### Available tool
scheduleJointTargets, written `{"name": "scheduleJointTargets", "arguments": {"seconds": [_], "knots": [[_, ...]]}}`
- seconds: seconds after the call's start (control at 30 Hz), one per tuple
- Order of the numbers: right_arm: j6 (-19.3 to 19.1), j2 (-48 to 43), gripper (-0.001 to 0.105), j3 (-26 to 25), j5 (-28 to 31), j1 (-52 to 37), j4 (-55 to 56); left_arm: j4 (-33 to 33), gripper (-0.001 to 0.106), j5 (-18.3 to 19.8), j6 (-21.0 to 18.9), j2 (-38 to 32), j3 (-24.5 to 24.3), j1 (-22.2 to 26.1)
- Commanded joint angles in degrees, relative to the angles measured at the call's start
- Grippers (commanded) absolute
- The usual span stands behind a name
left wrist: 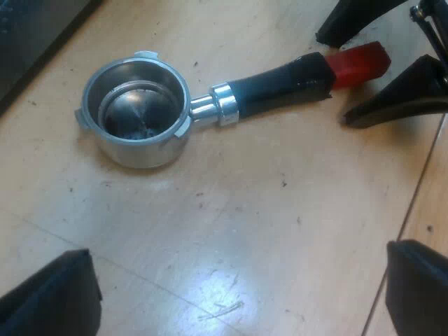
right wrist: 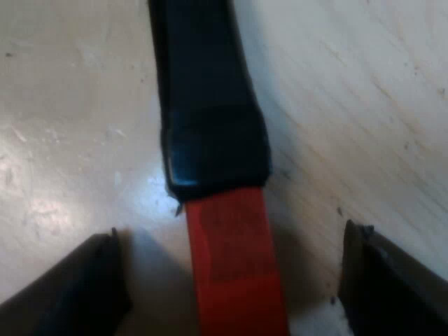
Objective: Grind coffee beans and then tamp
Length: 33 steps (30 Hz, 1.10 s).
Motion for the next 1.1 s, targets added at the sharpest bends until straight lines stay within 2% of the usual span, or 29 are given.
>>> {"name": "scheduleJointTargets", "arguments": {"seconds": [0.03, 0.2, 0.27, 0.33, 0.43, 0.5, 0.53, 0.57, 0.67, 0.7, 0.77, 0.83, 1.03, 1.07, 1.1], "knots": [[-0.79, 0.65, 0.068, -3.29, -0.19, -0.25, 15.22, -0.14, 0.085, -1.98, 0.47, -0.19, -0.15, -0.42], [-0.04, -3.61, 0.068, -9.92, -0.02, -0.25, 23.85, 1.27, 0.085, -6.49, 0.47, -0.34, -2.43, -0.42], [0.66, -5.16, 0.068, -11.77, -0.02, -0.25, 25.69, 1.64, 0.085, -6.90, 0.36, -0.34, -3.60, -0.42], [0.68, -6.49, 0.068, -12.88, -0.02, -0.25, 26.16, 1.62, 0.085, -7.41, -0.24, -0.34, -4.78, -0.42], [0.56, -10.62, 0.068, -15.89, -0.20, 0.12, 25.29, 1.62, 0.085, -10.29, -2.70, -0.34, -6.57, -0.42], [0.55, -12.01, 0.068, -16.73, -0.20, 0.12, 23.92, 3.10, 0.085, -12.74, -2.83, -0.34, -8.56, -0.42], [-0.18, -12.97, 0.067, -16.87, -0.20, 0.12, 22.92, 4.05, 0.085, -13.90, -2.83, -0.34, -9.50, -0.42], [-3.09, -15.07, 0.067, -16.90, -0.20, 0.12, 18.77, 5.36, 0.085, -15.34, -2.83, -0.34, -10.66, -0.42], [-7.62, -17.08, 0.067, -16.90, -0.20, 0.12, 12.98, 8.50, 0.085, -18.69, -3.31, -0.34, -13.08, -0.42], [-8.29, -17.17, 0.067, -16.90, -0.20, 0.12, 11.76, 9.36, 0.085, -19.48, -4.17, -0.34, -13.70, -0.42], [-12.46, -17.26, 0.067, -16.90, -0.68, 0.12, 7.21, 11.15, 0.085, -22.82, -8.27, -0.34, -15.15, -0.42], [-15.80, -17.08, 0.067, -16.59, -2.30, 0.12, 3.71, 11.84, 0.085, -24.46, -10.72, -0.34, -15.87, -0.42], [-19.20, -17.09, 0.064, -14.08, -6.49, 0.12, -5.77, 11.85, 0.085, -25.50, -13.41, -0.34, -16.29, -0.42], [-19.18, -17.09, 0.064, -12.52, -6.35, 0.12, -10.15, 12.47, 0.085, -27.76, -16.07, -0.34, -16.29, 0.29], [-19.18, -17.09, 0.064, -11.75, -5.74, 0.12, -12.09, 12.46, 0.085, -27.76, -16.61, -0.34, -16.29, 1.36]]}}
